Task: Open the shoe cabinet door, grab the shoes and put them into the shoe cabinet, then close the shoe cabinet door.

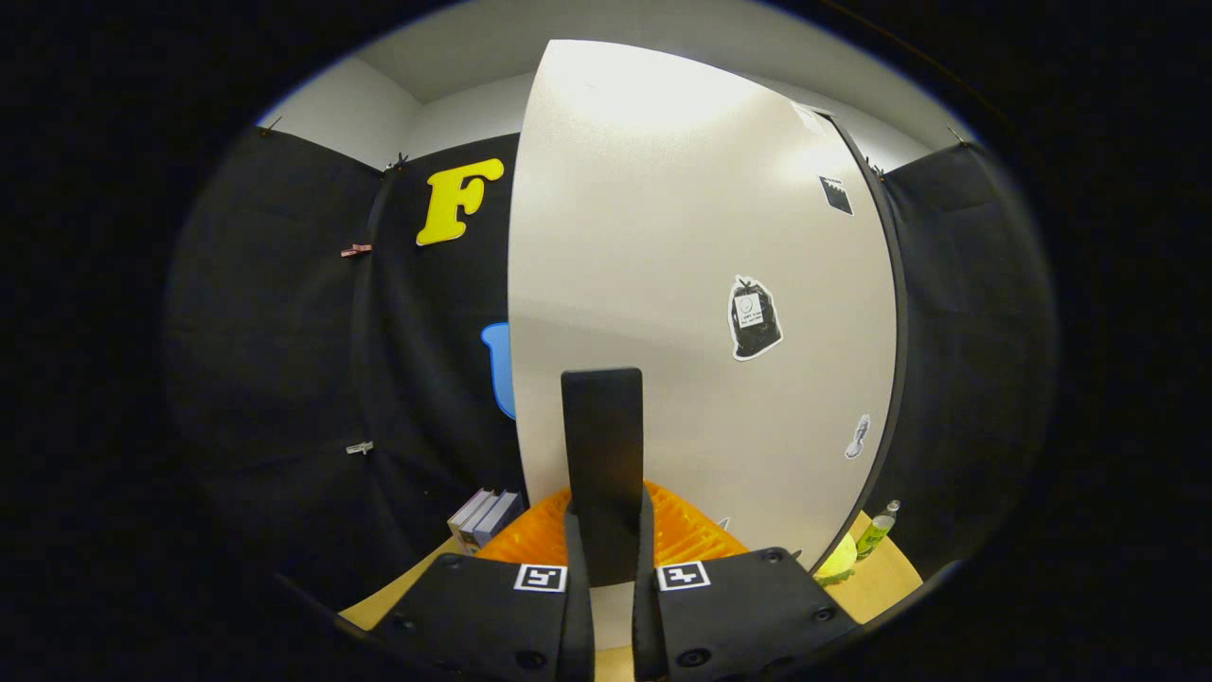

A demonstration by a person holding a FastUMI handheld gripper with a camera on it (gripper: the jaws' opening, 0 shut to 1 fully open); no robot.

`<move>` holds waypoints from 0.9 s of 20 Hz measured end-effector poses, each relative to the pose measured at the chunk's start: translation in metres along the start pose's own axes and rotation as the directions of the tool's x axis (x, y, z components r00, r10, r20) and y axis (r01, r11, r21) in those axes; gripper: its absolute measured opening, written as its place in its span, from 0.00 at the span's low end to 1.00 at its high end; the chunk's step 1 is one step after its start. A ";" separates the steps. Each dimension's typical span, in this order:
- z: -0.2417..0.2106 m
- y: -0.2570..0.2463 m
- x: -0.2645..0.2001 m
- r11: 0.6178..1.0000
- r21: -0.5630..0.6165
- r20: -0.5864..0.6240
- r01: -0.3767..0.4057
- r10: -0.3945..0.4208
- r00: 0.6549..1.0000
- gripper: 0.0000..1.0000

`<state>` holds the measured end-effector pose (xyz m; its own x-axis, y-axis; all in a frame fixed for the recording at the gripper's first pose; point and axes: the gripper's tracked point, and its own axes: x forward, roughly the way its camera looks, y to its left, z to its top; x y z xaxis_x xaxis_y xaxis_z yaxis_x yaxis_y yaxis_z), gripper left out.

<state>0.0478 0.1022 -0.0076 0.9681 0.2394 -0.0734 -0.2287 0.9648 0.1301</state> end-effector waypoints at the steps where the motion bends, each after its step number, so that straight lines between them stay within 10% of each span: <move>1: -0.001 -0.003 -0.008 1.000 0.003 -0.003 -0.006 0.006 1.000 0.20; 18: 0.002 -0.110 -0.123 0.997 0.035 -0.008 0.068 -0.068 0.998 0.19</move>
<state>-0.0457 -0.0333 -0.0106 0.9807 0.1739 -0.0899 -0.1582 0.9745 0.1593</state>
